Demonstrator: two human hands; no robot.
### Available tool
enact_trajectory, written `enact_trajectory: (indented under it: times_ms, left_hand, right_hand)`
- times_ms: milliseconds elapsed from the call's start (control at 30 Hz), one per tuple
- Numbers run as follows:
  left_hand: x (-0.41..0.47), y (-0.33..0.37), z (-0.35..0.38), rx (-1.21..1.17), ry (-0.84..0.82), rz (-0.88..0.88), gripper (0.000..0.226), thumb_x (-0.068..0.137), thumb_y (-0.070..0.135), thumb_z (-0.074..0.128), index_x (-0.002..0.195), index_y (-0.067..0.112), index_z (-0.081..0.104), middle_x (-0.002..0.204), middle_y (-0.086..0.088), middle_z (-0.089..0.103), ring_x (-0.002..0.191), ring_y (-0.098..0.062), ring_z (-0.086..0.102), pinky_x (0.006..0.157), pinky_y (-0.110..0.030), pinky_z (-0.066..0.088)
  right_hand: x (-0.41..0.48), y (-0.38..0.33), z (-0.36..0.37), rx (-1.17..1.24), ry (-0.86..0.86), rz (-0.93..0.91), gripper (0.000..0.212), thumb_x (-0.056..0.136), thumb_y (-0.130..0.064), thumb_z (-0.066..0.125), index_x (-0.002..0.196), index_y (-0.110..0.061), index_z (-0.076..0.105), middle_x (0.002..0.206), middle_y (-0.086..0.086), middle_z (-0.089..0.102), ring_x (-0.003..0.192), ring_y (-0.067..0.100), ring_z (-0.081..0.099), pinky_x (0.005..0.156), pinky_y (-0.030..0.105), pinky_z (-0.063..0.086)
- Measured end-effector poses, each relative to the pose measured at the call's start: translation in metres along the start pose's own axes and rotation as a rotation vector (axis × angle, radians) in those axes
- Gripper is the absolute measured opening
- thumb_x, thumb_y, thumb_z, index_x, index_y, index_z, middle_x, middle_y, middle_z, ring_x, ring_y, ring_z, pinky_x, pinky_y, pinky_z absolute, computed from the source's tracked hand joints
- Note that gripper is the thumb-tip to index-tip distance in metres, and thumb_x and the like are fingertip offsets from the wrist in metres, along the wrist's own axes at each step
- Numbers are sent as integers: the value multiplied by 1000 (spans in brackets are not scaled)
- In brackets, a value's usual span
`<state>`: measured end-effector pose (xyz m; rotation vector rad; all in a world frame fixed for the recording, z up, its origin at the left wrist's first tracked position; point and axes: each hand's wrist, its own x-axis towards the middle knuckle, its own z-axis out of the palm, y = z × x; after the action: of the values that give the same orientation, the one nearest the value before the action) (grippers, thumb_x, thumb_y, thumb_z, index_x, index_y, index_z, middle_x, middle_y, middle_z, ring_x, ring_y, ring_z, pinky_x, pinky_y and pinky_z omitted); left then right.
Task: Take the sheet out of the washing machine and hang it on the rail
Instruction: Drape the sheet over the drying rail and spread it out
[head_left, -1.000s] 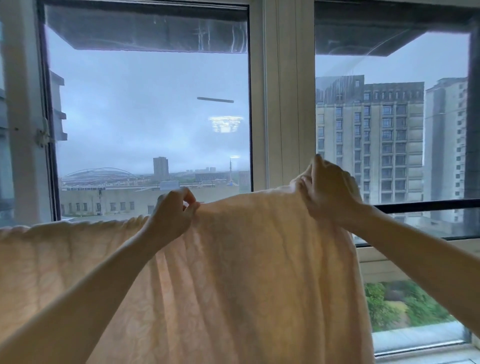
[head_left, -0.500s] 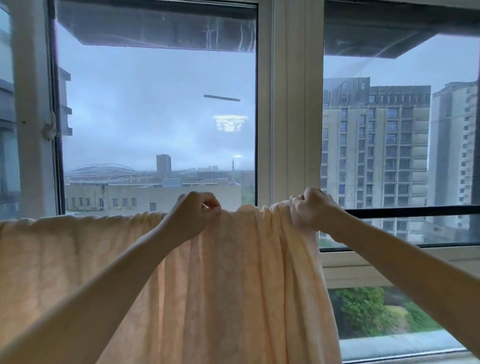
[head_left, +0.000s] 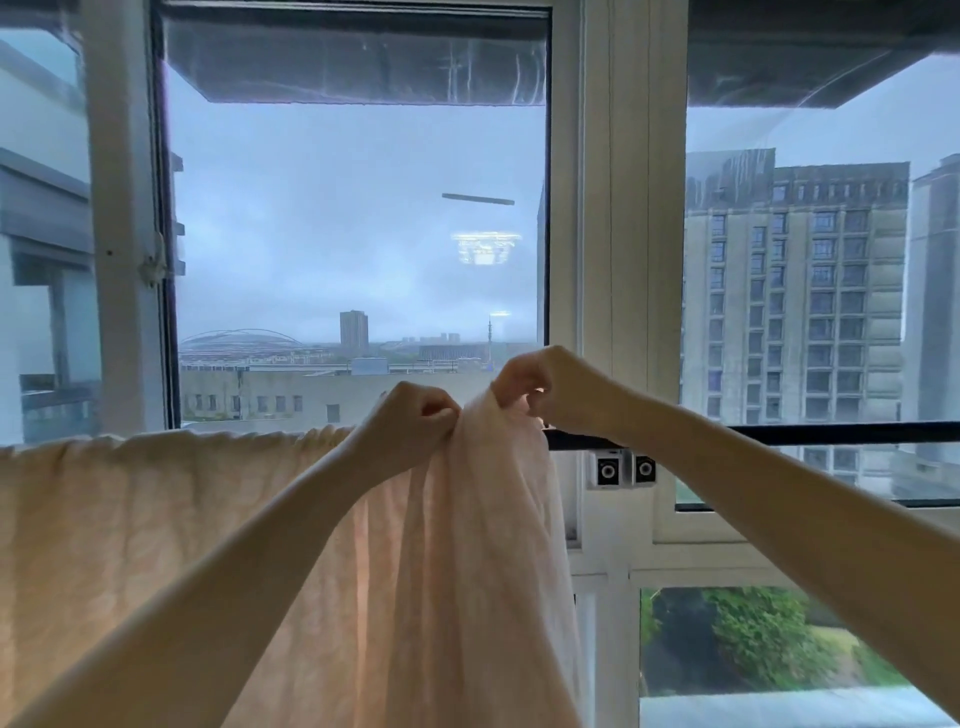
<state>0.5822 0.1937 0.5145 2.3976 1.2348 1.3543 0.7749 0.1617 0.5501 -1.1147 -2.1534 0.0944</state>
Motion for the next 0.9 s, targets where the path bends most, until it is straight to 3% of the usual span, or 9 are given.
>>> enact_trajectory:
  times_ms: [100, 167, 233, 367, 433, 567, 700, 800, 900]
  left_hand:
    - [-1, 7, -2, -141, -75, -54, 39, 78, 36, 56, 53, 8, 45, 50, -3, 35, 49, -14, 30, 50, -30, 26]
    - [-1, 14, 0, -113, -117, -88, 56, 77, 59, 62, 53, 11, 47, 51, 3, 33, 48, -10, 31, 50, -25, 26]
    - [-1, 16, 8, -39, -56, -145, 61, 68, 70, 66, 48, 14, 50, 47, 8, 37, 43, -5, 35, 45, -17, 29]
    - [1, 10, 15, 41, 56, -188, 43, 63, 50, 78, 63, 8, 66, 57, 2, 53, 54, -11, 51, 49, -25, 38]
    - [4, 3, 9, 7, 28, -167, 46, 61, 49, 75, 68, 4, 69, 59, -2, 53, 58, -14, 51, 53, -28, 38]
    - [2, -6, 2, -13, 26, -99, 70, 55, 63, 56, 70, -5, 63, 60, -6, 46, 60, -14, 42, 58, -30, 34]
    - [1, -8, 5, -13, 39, -45, 48, 80, 39, 64, 69, -7, 59, 60, -8, 43, 60, -16, 38, 61, -31, 31]
    - [2, -11, 7, 6, 38, -14, 41, 84, 34, 63, 66, -3, 57, 59, -6, 45, 59, -15, 39, 61, -31, 33]
    - [1, -14, 5, 14, -10, 1, 40, 86, 40, 63, 65, 7, 58, 60, -2, 47, 59, -14, 42, 61, -31, 35]
  right_hand:
    - [-1, 7, 6, -100, 102, -90, 18, 86, -3, 61, 88, -17, 71, 84, -11, 68, 79, -4, 62, 75, 10, 46]
    - [4, 7, 13, -109, 96, -100, 8, 88, -18, 65, 93, -17, 71, 89, -10, 68, 82, -1, 63, 80, 13, 47]
    - [10, 7, 17, -118, 42, -87, 16, 90, -19, 63, 102, -14, 72, 97, -6, 70, 87, 4, 64, 84, 16, 51]
    - [14, 12, 8, 52, -72, -20, 35, 88, 9, 52, 105, -13, 73, 104, -7, 70, 94, 2, 66, 83, 14, 52]
    - [13, 20, 4, 88, -85, 9, 37, 85, 12, 56, 100, -17, 74, 99, -8, 72, 90, -1, 66, 78, 16, 54]
    - [9, 36, -4, -202, -166, 118, 19, 92, -14, 58, 81, -25, 70, 83, -7, 70, 74, 2, 63, 74, 23, 50]
    - [0, 26, -9, -113, -335, 327, 33, 97, -33, 50, 75, -20, 71, 68, -10, 72, 61, 2, 62, 57, 15, 45]
    - [-1, 22, -8, -137, -269, 302, 35, 90, -42, 60, 59, -28, 67, 49, -15, 59, 43, -4, 50, 48, 10, 35]
    - [0, 28, 1, -32, -100, 318, 41, 87, -36, 66, 46, -29, 66, 45, -10, 53, 48, 6, 45, 54, 19, 37]
